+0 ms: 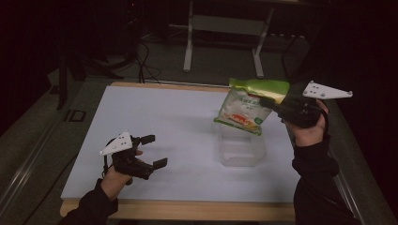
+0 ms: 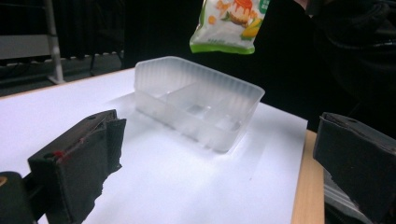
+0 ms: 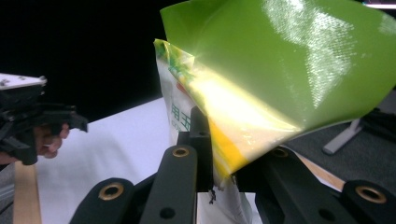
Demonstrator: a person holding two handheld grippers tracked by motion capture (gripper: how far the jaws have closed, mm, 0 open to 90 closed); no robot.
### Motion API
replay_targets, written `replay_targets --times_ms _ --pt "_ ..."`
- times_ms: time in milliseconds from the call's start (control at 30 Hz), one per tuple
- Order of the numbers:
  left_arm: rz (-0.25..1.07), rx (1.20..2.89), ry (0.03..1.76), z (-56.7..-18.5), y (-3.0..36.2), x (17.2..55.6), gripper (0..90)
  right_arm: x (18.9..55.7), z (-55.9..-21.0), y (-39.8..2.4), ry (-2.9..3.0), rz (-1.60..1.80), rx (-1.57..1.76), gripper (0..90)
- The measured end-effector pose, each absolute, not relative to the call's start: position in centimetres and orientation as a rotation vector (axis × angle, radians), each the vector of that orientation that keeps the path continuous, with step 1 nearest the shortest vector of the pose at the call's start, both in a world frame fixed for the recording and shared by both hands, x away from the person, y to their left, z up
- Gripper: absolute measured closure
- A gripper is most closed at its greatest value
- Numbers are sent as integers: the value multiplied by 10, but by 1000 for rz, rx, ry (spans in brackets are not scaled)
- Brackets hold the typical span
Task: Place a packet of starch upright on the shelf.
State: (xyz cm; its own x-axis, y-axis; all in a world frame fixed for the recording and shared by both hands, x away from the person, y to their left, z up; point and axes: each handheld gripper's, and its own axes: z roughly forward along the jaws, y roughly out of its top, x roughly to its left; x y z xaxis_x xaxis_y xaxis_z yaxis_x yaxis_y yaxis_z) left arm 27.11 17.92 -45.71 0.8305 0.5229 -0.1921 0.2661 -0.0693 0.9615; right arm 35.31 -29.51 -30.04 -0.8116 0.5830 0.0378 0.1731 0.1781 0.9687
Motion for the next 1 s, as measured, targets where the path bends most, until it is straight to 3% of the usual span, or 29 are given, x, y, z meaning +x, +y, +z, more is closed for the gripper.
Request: replay_targets --times_ms 467,1000 --pt "220 1665 658 -476 184 268 14 390 -359 -315 2178 1606 849 816" --pt "205 1667 670 -483 185 269 14 399 -392 -305 2235 1526 911 817"
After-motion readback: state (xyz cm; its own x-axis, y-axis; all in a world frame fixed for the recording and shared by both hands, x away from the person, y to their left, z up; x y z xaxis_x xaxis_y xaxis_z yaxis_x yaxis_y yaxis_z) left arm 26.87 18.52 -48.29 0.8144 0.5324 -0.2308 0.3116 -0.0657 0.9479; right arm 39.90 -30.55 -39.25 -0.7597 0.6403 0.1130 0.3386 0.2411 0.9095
